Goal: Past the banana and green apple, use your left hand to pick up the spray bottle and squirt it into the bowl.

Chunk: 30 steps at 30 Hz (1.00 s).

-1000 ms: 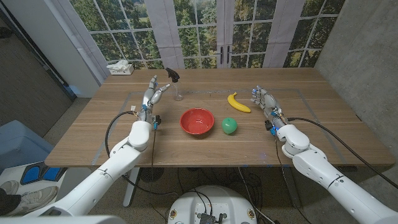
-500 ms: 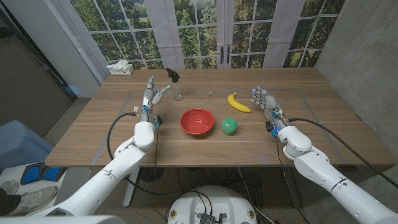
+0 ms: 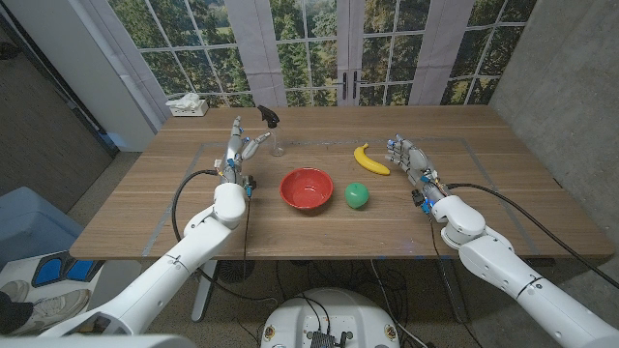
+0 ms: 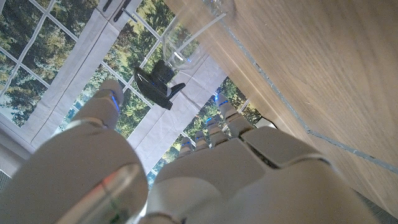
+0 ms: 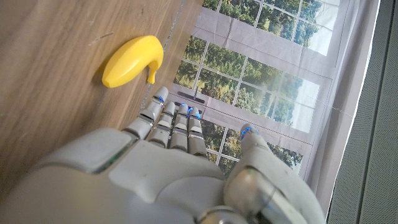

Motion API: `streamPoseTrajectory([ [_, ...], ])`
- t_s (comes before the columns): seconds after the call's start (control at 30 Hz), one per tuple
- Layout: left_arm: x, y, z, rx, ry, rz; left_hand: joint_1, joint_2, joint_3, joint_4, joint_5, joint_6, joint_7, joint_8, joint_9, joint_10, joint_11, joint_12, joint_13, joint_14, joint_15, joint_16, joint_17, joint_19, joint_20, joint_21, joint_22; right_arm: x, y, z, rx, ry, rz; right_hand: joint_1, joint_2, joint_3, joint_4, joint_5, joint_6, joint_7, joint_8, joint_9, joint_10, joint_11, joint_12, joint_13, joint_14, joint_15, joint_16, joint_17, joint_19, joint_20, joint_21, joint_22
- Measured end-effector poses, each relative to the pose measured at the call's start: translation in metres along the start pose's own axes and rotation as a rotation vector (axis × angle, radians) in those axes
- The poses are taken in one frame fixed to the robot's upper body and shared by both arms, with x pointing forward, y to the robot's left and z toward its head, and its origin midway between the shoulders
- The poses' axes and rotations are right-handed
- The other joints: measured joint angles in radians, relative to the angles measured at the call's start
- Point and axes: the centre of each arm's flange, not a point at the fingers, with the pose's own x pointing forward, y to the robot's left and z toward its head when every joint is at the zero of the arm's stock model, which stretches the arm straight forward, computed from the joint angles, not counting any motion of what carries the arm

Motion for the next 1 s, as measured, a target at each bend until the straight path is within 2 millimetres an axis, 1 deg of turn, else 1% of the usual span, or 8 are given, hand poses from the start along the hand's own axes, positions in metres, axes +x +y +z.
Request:
streamPoseTrajectory([
  [0.07, 0.002, -0.001, 0.0, 0.003, 0.005, -0.005, 0.017, 0.001, -0.004, 0.004, 0.0, -0.002, -0.009, -0.007, 0.0, -0.017, 0.007, 0.0, 0.0, -0.01, -0.001, 0.0, 0.005, -0.005, 0.0, 0.0, 0.0, 0.0, -0.001, -0.001, 0.0, 0.003, 0.0, -0.005, 0.005, 0.0, 0.0, 0.0, 0.0, 0.0, 0.0, 0.0, 0.002, 0.002, 0.0, 0.0, 0.001, 0.0, 0.0, 0.0, 0.0, 0.0, 0.0, 0.0],
  [0.17, 0.007, -0.004, 0.001, 0.01, 0.012, -0.011, 0.035, -0.003, -0.009, 0.009, 0.0, -0.002, -0.009, -0.014, 0.005, -0.037, 0.019, 0.0, 0.005, -0.035, 0.012, 0.0, 0.005, -0.025, -0.005, -0.008, 0.0, -0.001, -0.003, -0.001, 0.002, 0.003, -0.001, -0.005, 0.005, 0.0, 0.0, 0.0, 0.0, 0.0, 0.0, 0.0, 0.002, 0.002, 0.0, -0.005, 0.004, -0.004, 0.0, 0.0, 0.004, 0.004, 0.0, 0.0],
  [0.3, 0.014, -0.008, 0.001, 0.021, 0.021, -0.02, 0.048, -0.006, -0.017, 0.011, 0.0, -0.002, -0.009, -0.015, 0.005, -0.039, 0.021, 0.0, 0.005, -0.062, 0.02, -0.004, 0.005, -0.039, -0.012, -0.008, 0.0, -0.001, -0.005, -0.001, 0.003, 0.002, -0.002, -0.005, 0.005, 0.0, 0.0, 0.0, 0.004, 0.003, 0.0, 0.0, 0.005, -0.002, 0.0, -0.005, 0.009, 0.002, 0.004, 0.0, 0.011, 0.011, 0.0, 0.0],
  [0.47, 0.02, -0.013, -0.001, 0.029, 0.028, -0.028, 0.053, -0.01, -0.035, 0.013, 0.0, -0.002, -0.009, -0.013, 0.005, -0.042, 0.024, 0.0, 0.005, -0.068, 0.014, -0.004, 0.005, -0.049, -0.023, -0.008, 0.0, -0.002, -0.008, -0.001, 0.002, 0.003, -0.007, -0.005, 0.005, 0.0, 0.0, 0.0, 0.007, 0.0, 0.0, 0.0, 0.011, 0.003, 0.004, -0.009, 0.015, 0.007, 0.008, -0.002, 0.015, 0.007, -0.004, 0.0],
  [0.63, 0.026, -0.018, -0.005, 0.038, 0.029, -0.03, 0.061, -0.019, -0.047, 0.017, 0.0, -0.002, -0.009, -0.005, 0.005, -0.042, 0.024, 0.0, 0.008, -0.073, 0.009, -0.004, 0.005, -0.041, -0.041, -0.008, 0.0, -0.003, -0.01, -0.001, 0.003, 0.005, -0.01, -0.012, 0.012, -0.003, -0.003, 0.0, 0.007, 0.0, 0.0, 0.0, 0.011, 0.003, 0.004, -0.014, 0.02, 0.001, 0.008, -0.005, 0.023, 0.012, -0.004, 0.005],
  [0.7, 0.029, -0.019, -0.005, 0.039, 0.025, -0.028, 0.061, -0.02, -0.055, 0.016, 0.0, -0.002, -0.008, 0.001, 0.005, -0.042, 0.024, 0.0, 0.009, -0.073, 0.009, -0.004, 0.005, -0.04, -0.042, -0.008, 0.0, -0.003, -0.011, -0.001, 0.004, 0.005, -0.011, -0.012, 0.012, -0.003, -0.003, 0.0, 0.013, 0.005, 0.0, 0.0, 0.011, 0.003, 0.004, -0.014, 0.02, 0.001, 0.008, -0.005, 0.023, 0.012, -0.004, 0.006],
  [0.83, 0.033, -0.022, -0.006, 0.043, 0.019, -0.026, 0.06, -0.029, -0.063, 0.016, 0.0, -0.002, -0.008, 0.001, 0.005, -0.042, 0.024, 0.005, 0.009, -0.073, 0.001, 0.001, 0.005, -0.034, -0.048, -0.008, 0.0, -0.003, -0.012, -0.001, 0.003, 0.007, -0.012, -0.012, 0.012, -0.003, -0.003, 0.0, 0.016, 0.002, 0.0, 0.0, 0.016, 0.009, 0.004, -0.014, 0.02, 0.001, 0.008, -0.005, 0.027, 0.016, -0.004, 0.005],
  [1.0, 0.037, -0.025, -0.007, 0.047, 0.015, -0.022, 0.06, -0.029, -0.071, 0.017, 0.0, -0.002, -0.009, 0.009, 0.008, -0.042, 0.024, 0.005, 0.009, -0.068, -0.004, 0.001, 0.005, -0.023, -0.058, -0.008, 0.0, -0.003, -0.012, -0.001, 0.002, 0.01, -0.012, -0.012, 0.012, -0.003, -0.003, 0.0, 0.018, 0.0, 0.0, 0.0, 0.02, 0.005, 0.004, -0.019, 0.023, 0.005, 0.015, -0.005, 0.034, 0.009, -0.004, 0.005],
])
